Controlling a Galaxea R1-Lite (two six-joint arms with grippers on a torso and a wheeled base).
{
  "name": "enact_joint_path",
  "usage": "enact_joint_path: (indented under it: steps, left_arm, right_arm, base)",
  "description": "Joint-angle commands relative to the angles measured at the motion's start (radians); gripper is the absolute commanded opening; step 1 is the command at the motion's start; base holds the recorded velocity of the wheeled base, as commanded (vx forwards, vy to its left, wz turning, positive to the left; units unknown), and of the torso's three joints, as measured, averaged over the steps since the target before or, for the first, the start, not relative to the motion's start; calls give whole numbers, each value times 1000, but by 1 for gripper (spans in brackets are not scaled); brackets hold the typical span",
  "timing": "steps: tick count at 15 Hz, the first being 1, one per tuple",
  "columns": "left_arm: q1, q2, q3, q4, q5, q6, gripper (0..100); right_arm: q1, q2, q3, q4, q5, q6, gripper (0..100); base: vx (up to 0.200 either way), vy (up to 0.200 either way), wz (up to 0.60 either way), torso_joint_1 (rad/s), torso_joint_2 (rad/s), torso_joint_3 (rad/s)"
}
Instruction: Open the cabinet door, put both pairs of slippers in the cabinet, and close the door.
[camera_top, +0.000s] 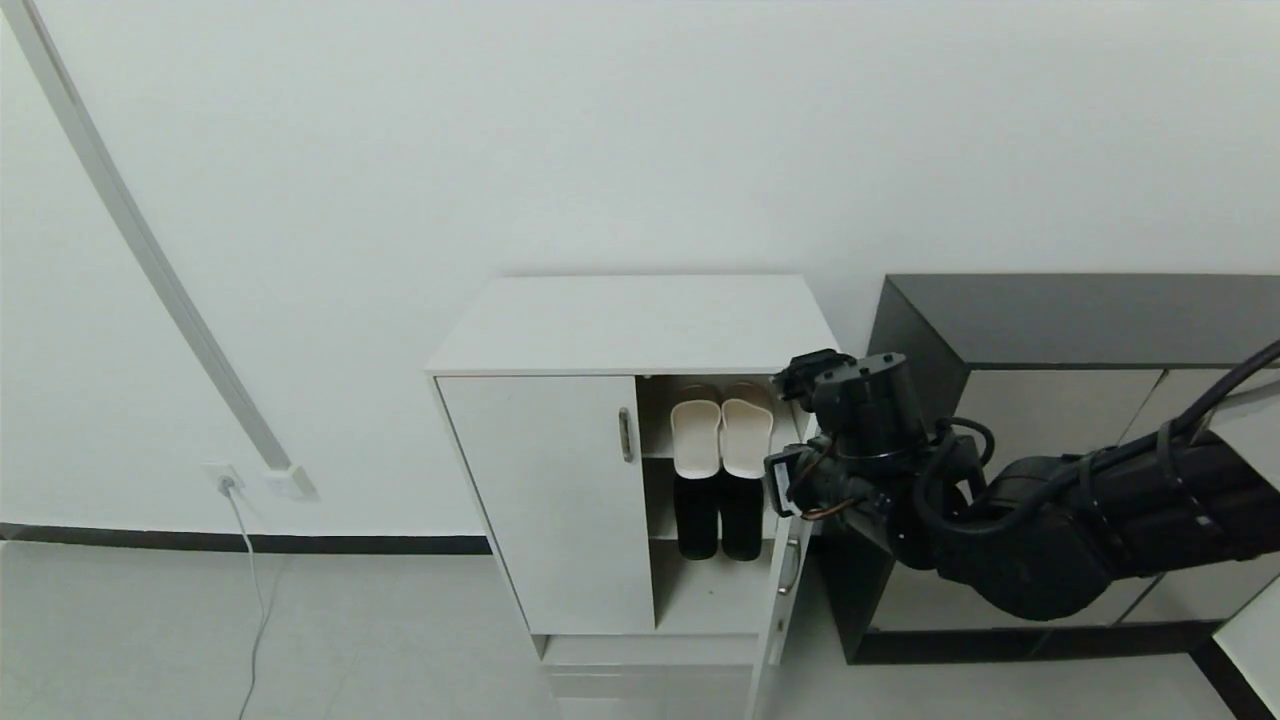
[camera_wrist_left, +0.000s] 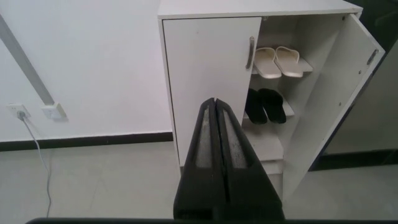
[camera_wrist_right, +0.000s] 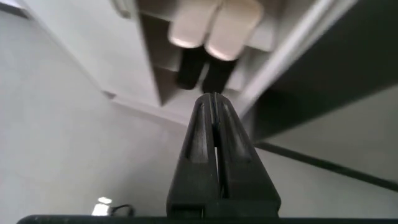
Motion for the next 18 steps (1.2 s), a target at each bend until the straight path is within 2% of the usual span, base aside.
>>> enact_joint_path:
  steps: [1,4,9,12,18]
  left_arm:
    - [0,1,0,0,0,-1,0]
    - [0,1,0,0,0,-1,0]
    - [0,1,0,0,1,-1,0]
    - [0,1,0,0,1,-2,0]
    - [0,1,0,0,1,-2,0]
  right_arm:
    - [-40,-34,23,26,-22,-24,0]
    - [-67,-69,77,104,-48,-29,0]
    - [-57,-49,138,107,-34,-24,0]
    - [-38,-6,117,96,39,-22,0]
    - [-38,123,9,7,46,-15,0]
  base:
    - [0,0,0,0,0,0]
    - [0,0,0,0,0,0]
    - [200,0,0,0,1,3]
    - [0,0,0,0,0,0]
    - [0,0,0,0,0,0]
